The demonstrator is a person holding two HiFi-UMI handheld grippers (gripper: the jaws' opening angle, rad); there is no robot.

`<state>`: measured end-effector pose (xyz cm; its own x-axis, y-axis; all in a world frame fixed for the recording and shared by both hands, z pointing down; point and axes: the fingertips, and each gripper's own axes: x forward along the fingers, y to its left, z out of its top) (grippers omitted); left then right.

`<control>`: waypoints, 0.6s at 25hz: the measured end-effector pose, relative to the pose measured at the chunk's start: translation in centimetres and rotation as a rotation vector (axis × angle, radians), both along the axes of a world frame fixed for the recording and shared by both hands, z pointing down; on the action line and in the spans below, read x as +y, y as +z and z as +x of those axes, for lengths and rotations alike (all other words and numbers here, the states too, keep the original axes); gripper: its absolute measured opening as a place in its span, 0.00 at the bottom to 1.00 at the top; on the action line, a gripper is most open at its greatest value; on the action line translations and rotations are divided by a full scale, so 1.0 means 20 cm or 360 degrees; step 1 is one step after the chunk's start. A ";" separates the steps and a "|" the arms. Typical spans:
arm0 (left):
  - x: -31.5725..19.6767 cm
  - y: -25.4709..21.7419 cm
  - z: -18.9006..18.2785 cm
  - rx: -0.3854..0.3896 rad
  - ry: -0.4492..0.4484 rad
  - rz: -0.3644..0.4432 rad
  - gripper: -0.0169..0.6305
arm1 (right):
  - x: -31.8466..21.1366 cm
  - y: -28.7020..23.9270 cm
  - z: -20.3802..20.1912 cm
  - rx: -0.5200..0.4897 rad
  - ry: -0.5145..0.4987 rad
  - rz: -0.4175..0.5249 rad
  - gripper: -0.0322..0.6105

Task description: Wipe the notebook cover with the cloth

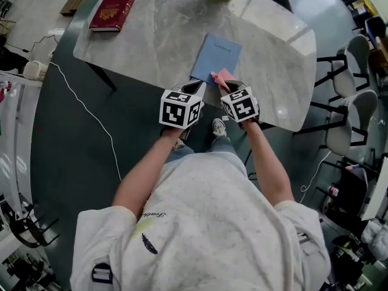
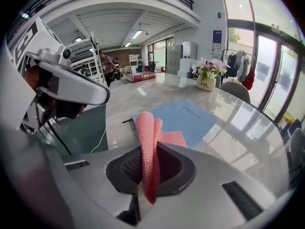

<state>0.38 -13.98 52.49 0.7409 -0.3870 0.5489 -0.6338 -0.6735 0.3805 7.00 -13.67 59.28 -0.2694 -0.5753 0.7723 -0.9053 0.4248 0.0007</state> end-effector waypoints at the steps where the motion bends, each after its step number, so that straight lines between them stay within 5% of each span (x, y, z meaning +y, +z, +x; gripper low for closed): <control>1: 0.00 0.00 -0.01 0.0004 0.0009 0.0000 0.04 | 0.01 0.00 -0.01 0.0002 0.0010 -0.0002 0.07; 15: 0.01 0.00 -0.07 0.0024 0.0078 -0.0007 0.04 | 0.11 -0.01 -0.12 0.0005 0.0079 0.0001 0.07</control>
